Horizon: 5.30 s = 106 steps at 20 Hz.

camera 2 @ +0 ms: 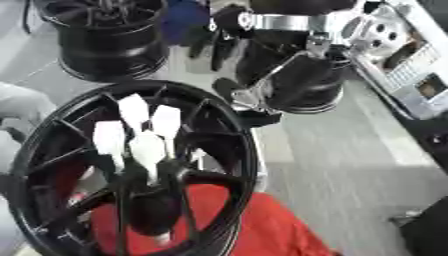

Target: Pull the pin out of the wheel hub.

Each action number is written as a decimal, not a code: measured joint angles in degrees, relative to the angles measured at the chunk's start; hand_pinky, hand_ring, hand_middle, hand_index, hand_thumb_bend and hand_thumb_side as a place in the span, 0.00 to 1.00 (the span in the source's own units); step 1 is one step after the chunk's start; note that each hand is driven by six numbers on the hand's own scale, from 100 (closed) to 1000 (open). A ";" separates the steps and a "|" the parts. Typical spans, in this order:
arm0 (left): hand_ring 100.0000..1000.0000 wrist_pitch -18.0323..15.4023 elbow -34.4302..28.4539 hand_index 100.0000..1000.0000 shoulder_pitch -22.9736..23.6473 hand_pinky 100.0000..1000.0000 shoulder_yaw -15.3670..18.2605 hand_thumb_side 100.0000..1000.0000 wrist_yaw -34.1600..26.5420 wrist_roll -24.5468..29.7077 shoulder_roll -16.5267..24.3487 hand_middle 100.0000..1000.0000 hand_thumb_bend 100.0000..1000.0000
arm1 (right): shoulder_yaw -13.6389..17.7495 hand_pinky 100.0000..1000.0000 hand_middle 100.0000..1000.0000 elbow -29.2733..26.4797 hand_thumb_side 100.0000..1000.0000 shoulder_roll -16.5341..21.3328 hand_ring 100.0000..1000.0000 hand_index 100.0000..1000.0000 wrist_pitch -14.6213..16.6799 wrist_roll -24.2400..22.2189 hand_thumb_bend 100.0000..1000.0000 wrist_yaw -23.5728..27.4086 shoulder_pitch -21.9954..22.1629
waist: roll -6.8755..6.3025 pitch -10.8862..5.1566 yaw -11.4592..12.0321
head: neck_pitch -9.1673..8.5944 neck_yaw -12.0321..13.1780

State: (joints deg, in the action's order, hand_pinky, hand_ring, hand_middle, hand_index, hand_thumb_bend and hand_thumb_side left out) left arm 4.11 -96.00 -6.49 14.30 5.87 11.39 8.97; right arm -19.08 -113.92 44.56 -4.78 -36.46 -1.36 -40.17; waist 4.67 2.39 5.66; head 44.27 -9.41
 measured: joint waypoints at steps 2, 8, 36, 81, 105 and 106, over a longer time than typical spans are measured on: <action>0.66 -0.05 0.00 0.65 0.02 0.49 -0.01 0.74 0.00 0.07 0.00 0.56 0.00 | -0.02 0.75 0.79 0.00 0.13 -0.36 0.69 0.93 0.08 -0.02 0.00 0.06 -0.58 | -0.01 0.00 0.03 | 0.00 -0.20; 0.66 -0.07 0.00 0.65 0.02 0.49 -0.16 0.74 0.02 0.13 -0.01 0.56 0.00 | -0.07 0.75 0.78 0.00 0.13 -1.08 0.68 0.93 0.07 -0.19 0.00 0.17 -1.16 | -0.01 0.02 0.21 | 0.00 -0.38; 0.66 -0.46 0.00 0.65 -0.75 0.49 -0.70 0.73 0.02 0.64 -0.54 0.56 0.00 | -4.79 0.73 0.78 0.00 0.34 -7.63 0.68 0.92 -13.07 2.20 0.00 -8.77 -0.62 | -0.73 1.35 2.24 | 0.00 -2.52; 0.67 -0.58 0.01 0.65 -2.50 0.49 -2.15 0.73 -0.63 2.26 -2.03 0.56 0.00 | -6.74 0.85 0.84 21.03 0.58 -15.62 0.86 0.95 -18.00 2.48 0.00 -29.43 0.45 | -1.77 2.76 6.82 | 0.00 -8.49; 0.67 -0.58 0.01 0.65 -2.55 0.49 -2.41 0.74 -0.75 2.34 -2.03 0.56 0.00 | -6.77 0.84 0.83 19.76 0.65 -16.05 0.85 0.95 -17.67 0.52 0.00 -29.21 0.88 | -1.76 2.78 6.77 | 0.00 -8.49; 0.67 -0.58 0.01 0.65 -2.55 0.49 -2.41 0.74 -0.75 2.34 -2.03 0.56 0.00 | -6.86 0.84 0.83 19.39 0.65 -16.05 0.85 0.95 -17.68 0.49 0.00 -29.07 0.88 | -1.76 2.78 6.76 | 0.00 -8.50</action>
State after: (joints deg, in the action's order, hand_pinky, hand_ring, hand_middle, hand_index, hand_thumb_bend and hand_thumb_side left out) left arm 3.52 -95.99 -9.04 11.89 5.12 13.73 6.94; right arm -25.94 -94.53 28.52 -22.46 -35.97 -30.44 -39.29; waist 2.92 5.17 12.42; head 44.27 -17.91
